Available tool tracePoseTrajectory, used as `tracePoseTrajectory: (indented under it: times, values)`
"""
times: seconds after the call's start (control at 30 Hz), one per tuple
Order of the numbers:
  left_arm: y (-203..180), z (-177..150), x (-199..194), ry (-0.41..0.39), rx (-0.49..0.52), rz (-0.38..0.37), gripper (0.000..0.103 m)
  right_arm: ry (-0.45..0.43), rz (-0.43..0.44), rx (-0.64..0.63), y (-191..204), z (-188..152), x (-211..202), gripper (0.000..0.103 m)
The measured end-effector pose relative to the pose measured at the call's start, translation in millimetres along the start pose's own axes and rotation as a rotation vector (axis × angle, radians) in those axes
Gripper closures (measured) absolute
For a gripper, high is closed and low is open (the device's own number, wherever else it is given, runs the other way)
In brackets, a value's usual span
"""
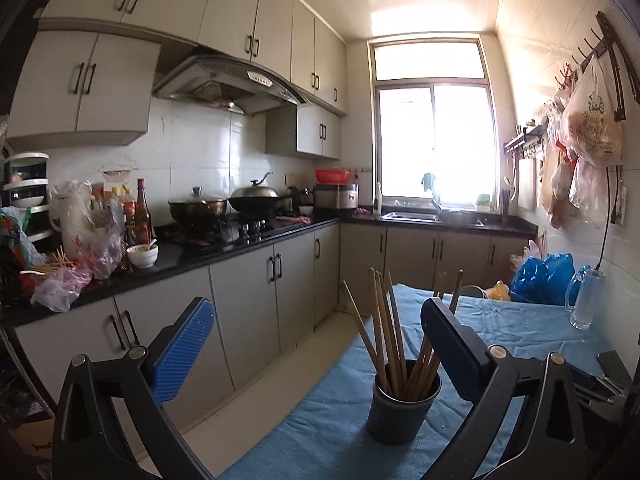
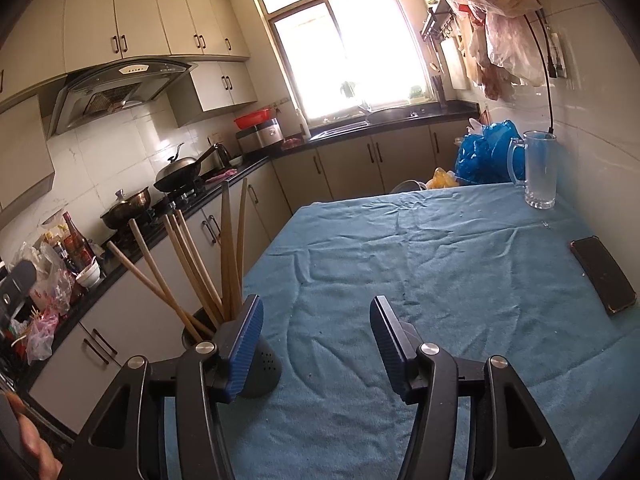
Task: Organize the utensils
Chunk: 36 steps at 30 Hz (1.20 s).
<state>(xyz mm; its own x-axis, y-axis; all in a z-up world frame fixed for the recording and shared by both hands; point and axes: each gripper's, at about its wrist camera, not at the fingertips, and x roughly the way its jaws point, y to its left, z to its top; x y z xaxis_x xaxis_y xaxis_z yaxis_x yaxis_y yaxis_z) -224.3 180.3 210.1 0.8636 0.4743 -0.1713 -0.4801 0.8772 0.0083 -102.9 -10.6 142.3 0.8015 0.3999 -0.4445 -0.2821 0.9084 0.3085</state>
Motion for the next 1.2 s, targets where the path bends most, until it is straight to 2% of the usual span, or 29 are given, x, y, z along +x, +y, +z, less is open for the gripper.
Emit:
tracePoseTrajectory:
  times: [0.23, 0.37, 0.57, 0.8, 1.2]
  values:
    - [-6, -10, -2, 0.038, 0.009, -0.016, 0.0, -0.011, -0.012, -0.025, 2, -8, -11, 0.037]
    - [-12, -23, 7, 0.128, 0.026, -0.067, 0.0, 0.0, -0.024, -0.033, -1, -14, -12, 0.035]
    - [-24, -41, 22, 0.254, 0.069, -0.1, 0.0, 0.023, -0.044, -0.036, -5, -22, -9, 0.035]
    - [-34, -55, 33, 0.326, 0.107, -0.111, 0.0, 0.031, -0.07, -0.06, -3, -26, -7, 0.033]
    - [-36, -69, 46, 0.403, 0.108, -0.129, 0.0, 0.052, -0.103, -0.087, -1, -33, 2, 0.032]
